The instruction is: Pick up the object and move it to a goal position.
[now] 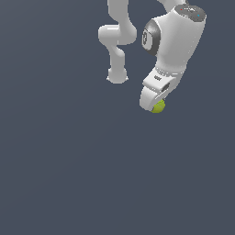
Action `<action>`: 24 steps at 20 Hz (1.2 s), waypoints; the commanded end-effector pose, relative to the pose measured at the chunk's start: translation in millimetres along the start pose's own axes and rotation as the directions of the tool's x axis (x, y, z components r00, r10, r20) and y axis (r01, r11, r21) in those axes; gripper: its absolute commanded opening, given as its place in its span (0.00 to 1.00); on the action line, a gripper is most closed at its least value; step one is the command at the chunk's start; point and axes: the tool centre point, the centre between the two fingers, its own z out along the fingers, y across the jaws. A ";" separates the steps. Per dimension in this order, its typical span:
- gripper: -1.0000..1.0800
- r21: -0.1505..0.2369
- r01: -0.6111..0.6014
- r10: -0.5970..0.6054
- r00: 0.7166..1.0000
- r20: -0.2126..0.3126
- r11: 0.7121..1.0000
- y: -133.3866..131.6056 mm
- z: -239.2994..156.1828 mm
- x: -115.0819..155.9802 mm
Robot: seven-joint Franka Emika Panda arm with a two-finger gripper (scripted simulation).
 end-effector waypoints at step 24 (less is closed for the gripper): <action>0.00 0.001 -0.002 0.002 1.000 -0.001 1.000 -57.2 -155.1 32.9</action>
